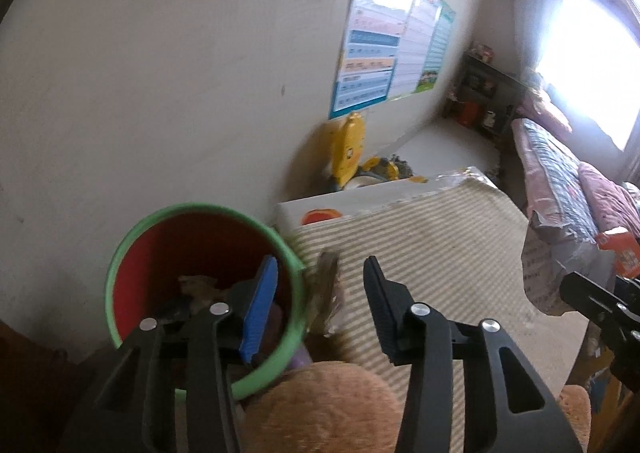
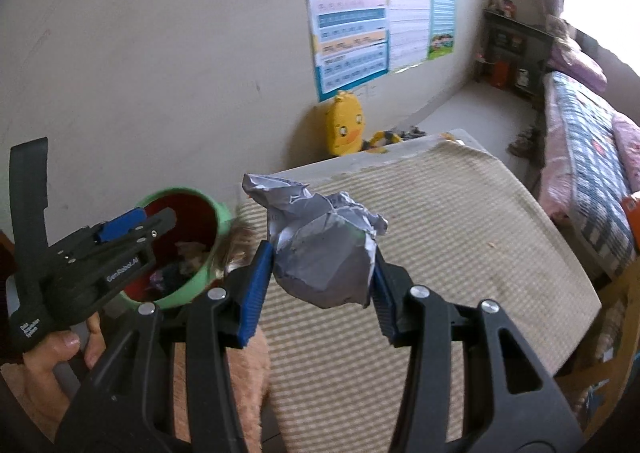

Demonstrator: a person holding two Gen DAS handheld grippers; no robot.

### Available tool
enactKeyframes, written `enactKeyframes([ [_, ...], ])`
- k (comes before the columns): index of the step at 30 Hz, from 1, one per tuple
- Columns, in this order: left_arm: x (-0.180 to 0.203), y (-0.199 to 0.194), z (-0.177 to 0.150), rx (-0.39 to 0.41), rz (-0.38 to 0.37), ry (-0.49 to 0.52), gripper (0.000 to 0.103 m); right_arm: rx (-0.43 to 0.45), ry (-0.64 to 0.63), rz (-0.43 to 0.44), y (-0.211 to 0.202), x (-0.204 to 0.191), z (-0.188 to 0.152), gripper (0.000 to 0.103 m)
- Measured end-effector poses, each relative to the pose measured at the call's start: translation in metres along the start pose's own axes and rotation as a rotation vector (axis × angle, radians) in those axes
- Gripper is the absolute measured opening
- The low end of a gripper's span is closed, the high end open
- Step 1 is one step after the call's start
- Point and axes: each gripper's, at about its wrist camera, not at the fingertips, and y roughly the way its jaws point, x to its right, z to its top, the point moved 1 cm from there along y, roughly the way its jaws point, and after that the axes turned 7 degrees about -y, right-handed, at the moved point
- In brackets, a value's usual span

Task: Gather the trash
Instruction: 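Open the left gripper over the bucket, then open the right gripper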

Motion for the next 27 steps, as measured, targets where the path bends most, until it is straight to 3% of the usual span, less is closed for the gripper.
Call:
enactKeyframes([
  [5, -0.035, 0.007, 0.006, -0.015, 0.032, -0.072, 0.038, -0.020, 0.004, 0.019, 0.014, -0.007, 0.004, 0.046],
  [7, -0.037, 0.015, 0.009, -0.039, 0.012, -0.064, 0.047, -0.041, 0.022, 0.022, 0.021, -0.004, 0.001, 0.046],
  [9, -0.033, 0.032, 0.009, -0.081, -0.013, -0.037, 0.053, -0.061, 0.044, 0.033, 0.025, -0.001, -0.003, 0.046],
  [15, -0.003, 0.094, -0.005, -0.267, -0.073, 0.095, 0.053, -0.081, 0.057, 0.010, 0.025, 0.003, -0.009, 0.046],
  [17, 0.007, 0.102, -0.008, -0.295, -0.103, 0.131, 0.053, -0.085, 0.070, 0.004, 0.026, 0.007, -0.010, 0.046],
  [22, 0.033, 0.130, -0.015, -0.351, -0.059, 0.240, 0.051, -0.088, 0.074, -0.001, 0.028, 0.012, -0.011, 0.046],
  [24, 0.033, 0.141, -0.017, -0.384, -0.060, 0.231, 0.038, -0.087, 0.073, -0.003, 0.025, 0.011, -0.012, 0.046],
  [25, 0.032, 0.145, -0.019, -0.400, -0.065, 0.225, 0.019, -0.086, 0.074, -0.002, 0.025, 0.011, -0.012, 0.046],
  [27, 0.026, 0.147, -0.020, -0.403, -0.091, 0.186, 0.020, -0.084, 0.066, -0.002, 0.026, 0.010, -0.010, 0.046],
])
